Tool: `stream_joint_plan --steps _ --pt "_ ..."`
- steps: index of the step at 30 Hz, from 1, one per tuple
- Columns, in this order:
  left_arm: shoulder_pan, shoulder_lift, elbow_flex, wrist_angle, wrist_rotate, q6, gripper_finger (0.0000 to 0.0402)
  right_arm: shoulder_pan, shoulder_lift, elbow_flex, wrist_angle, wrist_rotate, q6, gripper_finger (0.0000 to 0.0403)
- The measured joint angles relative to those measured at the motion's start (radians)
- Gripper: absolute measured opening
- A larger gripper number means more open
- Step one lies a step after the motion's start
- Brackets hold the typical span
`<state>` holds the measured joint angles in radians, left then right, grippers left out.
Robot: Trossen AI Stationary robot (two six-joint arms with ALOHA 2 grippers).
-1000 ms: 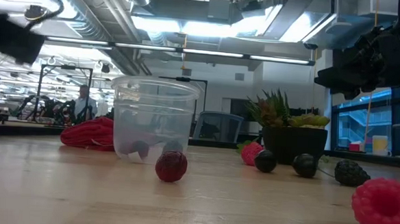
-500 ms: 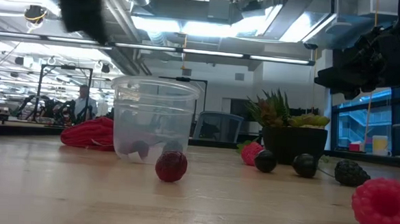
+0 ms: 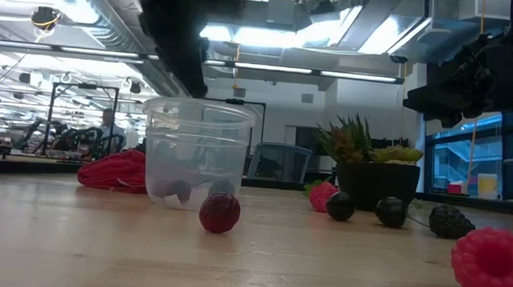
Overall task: Pick and placing Produce into tupperware
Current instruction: Put the blueberry into the container
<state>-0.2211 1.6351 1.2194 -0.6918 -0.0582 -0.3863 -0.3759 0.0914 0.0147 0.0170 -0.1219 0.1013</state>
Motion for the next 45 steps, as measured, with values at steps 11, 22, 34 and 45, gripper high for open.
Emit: stream_joint_plan --steps 11,22,34,45 --pt "0.018 0.164 0.061 -0.08 0.026 0.005 0.0043 0.0 0.0 0.0 0.0 0.0 0.0 0.0161" --pt "0.025 0.153 0.063 -0.076 0.016 0.003 0.0044 0.0 0.0 0.0 0.0 0.0 -0.002 0.0161" --pt "0.024 0.153 0.063 -0.073 0.017 0.004 0.0044 0.0 0.0 0.0 0.0 0.0 -0.002 0.0161" --pt "0.024 0.153 0.062 -0.074 0.026 0.03 0.0113 0.0 0.0 0.0 0.0 0.0 -0.003 0.0161"
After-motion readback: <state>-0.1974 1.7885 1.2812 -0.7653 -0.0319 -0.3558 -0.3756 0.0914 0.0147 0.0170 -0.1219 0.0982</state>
